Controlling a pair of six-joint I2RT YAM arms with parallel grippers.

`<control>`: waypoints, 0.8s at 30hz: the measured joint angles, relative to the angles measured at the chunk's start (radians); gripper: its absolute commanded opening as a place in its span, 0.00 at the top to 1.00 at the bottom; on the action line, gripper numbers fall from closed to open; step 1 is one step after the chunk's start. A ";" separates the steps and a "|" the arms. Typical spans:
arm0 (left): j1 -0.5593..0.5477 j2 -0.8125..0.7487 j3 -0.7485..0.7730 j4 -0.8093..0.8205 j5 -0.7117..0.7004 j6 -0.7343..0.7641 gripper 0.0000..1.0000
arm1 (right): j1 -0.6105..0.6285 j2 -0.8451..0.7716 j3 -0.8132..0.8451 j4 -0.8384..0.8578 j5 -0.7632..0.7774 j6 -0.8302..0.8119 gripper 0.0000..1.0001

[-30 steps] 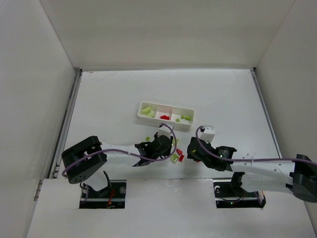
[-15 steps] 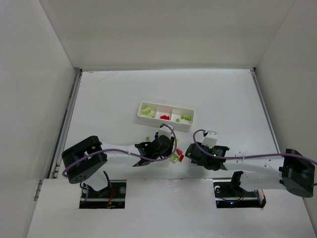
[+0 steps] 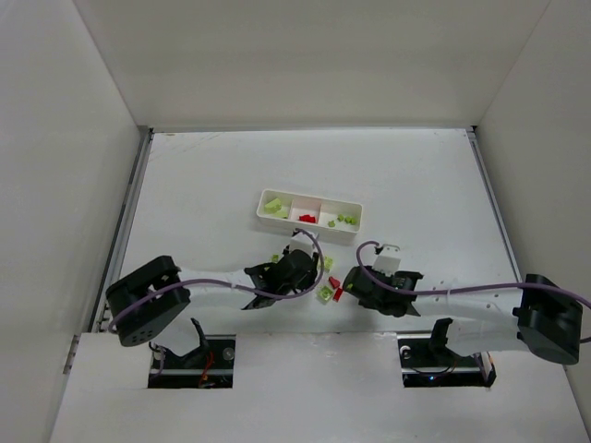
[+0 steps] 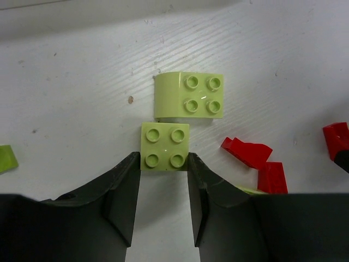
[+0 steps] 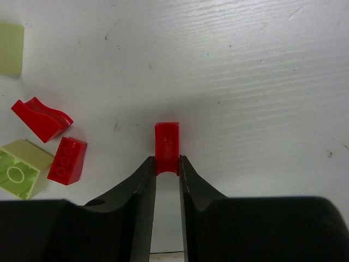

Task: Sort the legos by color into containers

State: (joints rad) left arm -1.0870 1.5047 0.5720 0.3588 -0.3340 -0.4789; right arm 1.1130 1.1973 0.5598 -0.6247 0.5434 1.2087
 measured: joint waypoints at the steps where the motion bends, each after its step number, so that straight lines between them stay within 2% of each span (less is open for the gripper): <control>1: 0.005 -0.031 -0.010 -0.008 0.000 -0.002 0.84 | 0.000 0.000 0.000 0.004 0.004 0.000 0.77; 7: 0.068 -0.290 -0.027 -0.093 0.011 -0.027 0.84 | 0.000 -0.039 0.001 0.022 0.040 -0.016 0.78; 12: 0.215 -0.388 0.025 -0.144 0.008 -0.050 0.83 | 0.000 -0.076 0.027 0.064 0.078 -0.076 0.78; 18: 0.428 -0.231 0.155 -0.148 0.016 -0.087 0.83 | 0.000 -0.082 0.078 0.209 0.098 -0.208 0.78; 24: 0.501 0.002 0.306 -0.158 0.038 -0.084 0.81 | -0.047 -0.016 0.151 0.379 0.071 -0.379 0.78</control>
State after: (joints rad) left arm -0.5858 1.5063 0.8783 0.2008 -0.2958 -0.5629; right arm 1.0657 1.1816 0.7109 -0.2455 0.6144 0.8299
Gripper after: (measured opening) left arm 0.334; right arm 0.254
